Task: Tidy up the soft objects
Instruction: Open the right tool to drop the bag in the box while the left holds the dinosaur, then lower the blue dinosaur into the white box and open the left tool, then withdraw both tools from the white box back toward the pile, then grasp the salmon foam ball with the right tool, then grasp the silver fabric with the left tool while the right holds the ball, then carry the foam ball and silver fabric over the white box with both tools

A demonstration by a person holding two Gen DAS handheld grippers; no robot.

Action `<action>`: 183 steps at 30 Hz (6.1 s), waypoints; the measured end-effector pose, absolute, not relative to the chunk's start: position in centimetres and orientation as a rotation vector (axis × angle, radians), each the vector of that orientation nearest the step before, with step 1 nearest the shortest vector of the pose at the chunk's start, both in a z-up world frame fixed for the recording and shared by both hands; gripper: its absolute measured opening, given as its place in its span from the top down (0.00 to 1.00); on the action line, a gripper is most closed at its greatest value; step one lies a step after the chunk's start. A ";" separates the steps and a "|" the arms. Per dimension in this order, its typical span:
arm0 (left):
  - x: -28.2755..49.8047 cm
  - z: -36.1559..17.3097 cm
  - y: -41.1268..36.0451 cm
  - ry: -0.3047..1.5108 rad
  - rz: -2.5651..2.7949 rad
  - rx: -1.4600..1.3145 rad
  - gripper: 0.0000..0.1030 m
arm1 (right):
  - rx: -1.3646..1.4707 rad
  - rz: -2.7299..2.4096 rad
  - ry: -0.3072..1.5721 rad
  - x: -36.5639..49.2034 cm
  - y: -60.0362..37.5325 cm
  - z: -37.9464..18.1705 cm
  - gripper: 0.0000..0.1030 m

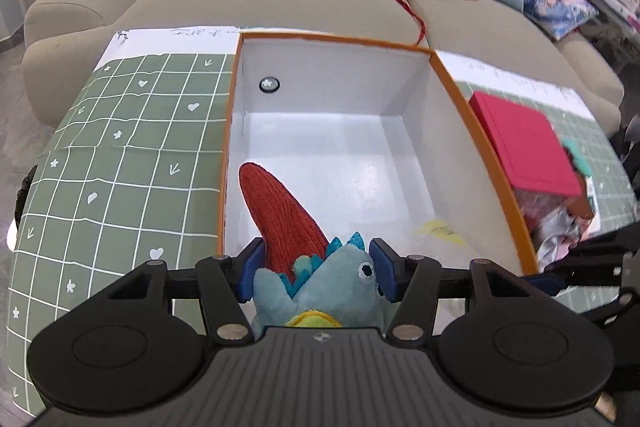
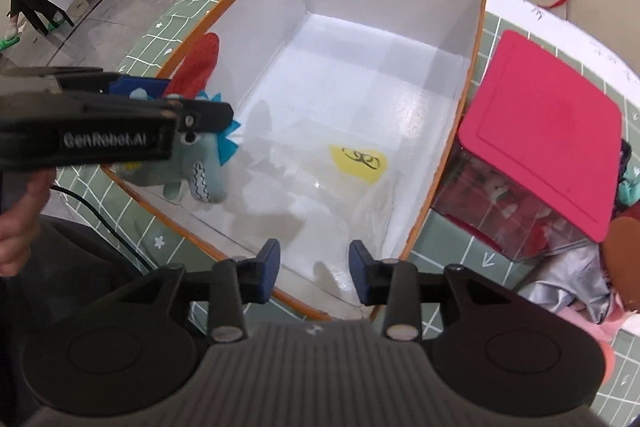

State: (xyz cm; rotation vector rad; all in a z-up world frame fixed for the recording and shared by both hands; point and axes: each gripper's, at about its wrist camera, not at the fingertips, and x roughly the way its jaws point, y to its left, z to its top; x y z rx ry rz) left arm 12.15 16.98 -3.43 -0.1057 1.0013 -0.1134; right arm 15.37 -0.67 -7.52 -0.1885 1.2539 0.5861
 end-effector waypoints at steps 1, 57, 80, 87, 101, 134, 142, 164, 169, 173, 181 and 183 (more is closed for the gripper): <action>12.2 -3.3 17.0 0.998 -0.112 -0.109 0.37 | -0.193 0.585 1.251 15.3 -0.6 -7.5 0.63; 14.8 -6.8 9.4 1.173 -0.246 -0.064 0.09 | -0.052 0.595 1.163 13.5 -3.7 -4.9 0.44; 11.9 1.3 7.3 0.926 -0.148 -0.015 0.06 | -0.025 0.550 1.031 13.6 -6.8 -1.1 0.10; 11.3 4.6 5.1 0.864 -0.205 -0.048 0.06 | -0.037 0.492 0.984 13.2 -10.7 1.5 0.10; 9.7 3.3 -2.4 0.842 -0.313 -0.059 0.06 | 0.133 0.240 1.048 12.3 -23.1 -3.3 0.10; 8.3 -5.9 -7.0 0.989 -0.385 0.053 0.06 | 0.203 0.196 1.165 13.7 -30.6 -15.9 0.56; 8.3 -8.7 -10.9 0.952 -0.538 0.236 0.06 | 0.126 0.195 1.144 13.1 -32.2 -14.5 0.56; 13.6 -14.6 -13.3 0.935 -0.348 0.134 0.86 | 0.198 0.284 1.115 12.7 -33.8 -13.7 0.54; 13.1 -13.9 -12.9 0.930 -0.386 0.130 0.97 | 0.183 0.287 1.143 12.6 -33.4 -14.2 0.54; 12.5 -12.7 -12.5 0.913 -0.391 0.092 0.99 | 0.198 0.287 1.132 12.6 -33.5 -14.0 0.54; 12.5 -11.6 -12.1 0.935 -0.372 0.054 0.99 | 0.202 0.284 1.140 12.6 -33.6 -14.1 0.54; 12.4 -11.3 -11.9 0.936 -0.372 0.039 0.99 | 0.202 0.287 1.134 12.5 -33.5 -13.9 0.54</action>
